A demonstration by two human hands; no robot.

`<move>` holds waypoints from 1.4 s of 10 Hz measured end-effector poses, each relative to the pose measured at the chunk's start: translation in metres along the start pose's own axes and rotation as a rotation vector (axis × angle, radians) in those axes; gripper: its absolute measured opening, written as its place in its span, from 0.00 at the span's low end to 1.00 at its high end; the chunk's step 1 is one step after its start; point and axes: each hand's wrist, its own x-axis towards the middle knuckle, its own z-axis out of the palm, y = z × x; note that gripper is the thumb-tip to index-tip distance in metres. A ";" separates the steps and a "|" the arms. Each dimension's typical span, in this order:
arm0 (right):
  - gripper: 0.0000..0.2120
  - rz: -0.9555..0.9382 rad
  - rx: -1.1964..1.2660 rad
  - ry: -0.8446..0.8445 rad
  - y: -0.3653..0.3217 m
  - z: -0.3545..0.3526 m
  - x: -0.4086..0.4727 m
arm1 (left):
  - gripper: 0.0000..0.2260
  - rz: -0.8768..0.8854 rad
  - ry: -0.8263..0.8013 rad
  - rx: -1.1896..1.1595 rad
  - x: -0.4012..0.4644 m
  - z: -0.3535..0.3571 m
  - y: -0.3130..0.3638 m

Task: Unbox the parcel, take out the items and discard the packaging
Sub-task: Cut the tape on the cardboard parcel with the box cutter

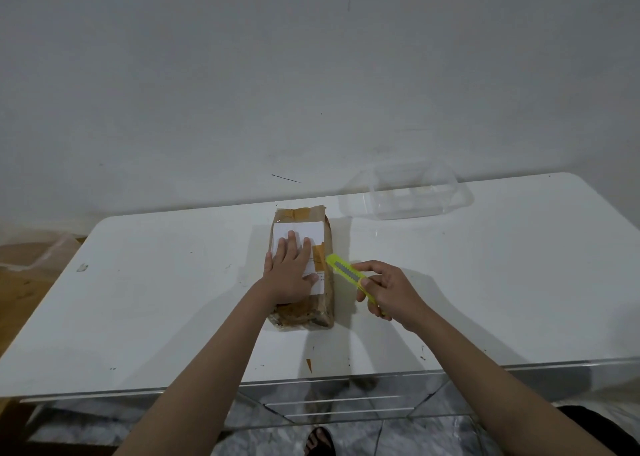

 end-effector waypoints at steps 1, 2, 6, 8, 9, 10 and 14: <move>0.13 0.005 0.010 -0.002 0.002 0.000 -0.004 | 0.31 -0.002 -0.001 -0.001 0.001 0.000 0.000; 0.13 0.012 0.022 -0.010 0.004 0.001 -0.010 | 0.31 -0.004 0.000 0.001 0.001 0.001 0.000; 0.12 0.051 0.071 -0.023 0.010 0.010 -0.030 | 0.31 -0.013 -0.015 -0.031 -0.001 -0.002 0.001; 0.08 0.112 0.331 0.211 0.016 0.026 -0.048 | 0.31 -0.030 0.007 -0.056 -0.002 -0.002 0.002; 0.06 0.193 0.539 0.202 0.016 0.050 -0.053 | 0.31 -0.067 0.037 -0.106 -0.003 -0.001 0.008; 0.04 0.227 0.634 0.256 0.018 0.062 -0.044 | 0.31 -0.118 0.072 -0.163 -0.005 0.000 0.013; 0.05 0.137 0.758 0.383 0.001 0.035 0.031 | 0.29 -0.127 0.113 -0.003 -0.021 0.002 0.007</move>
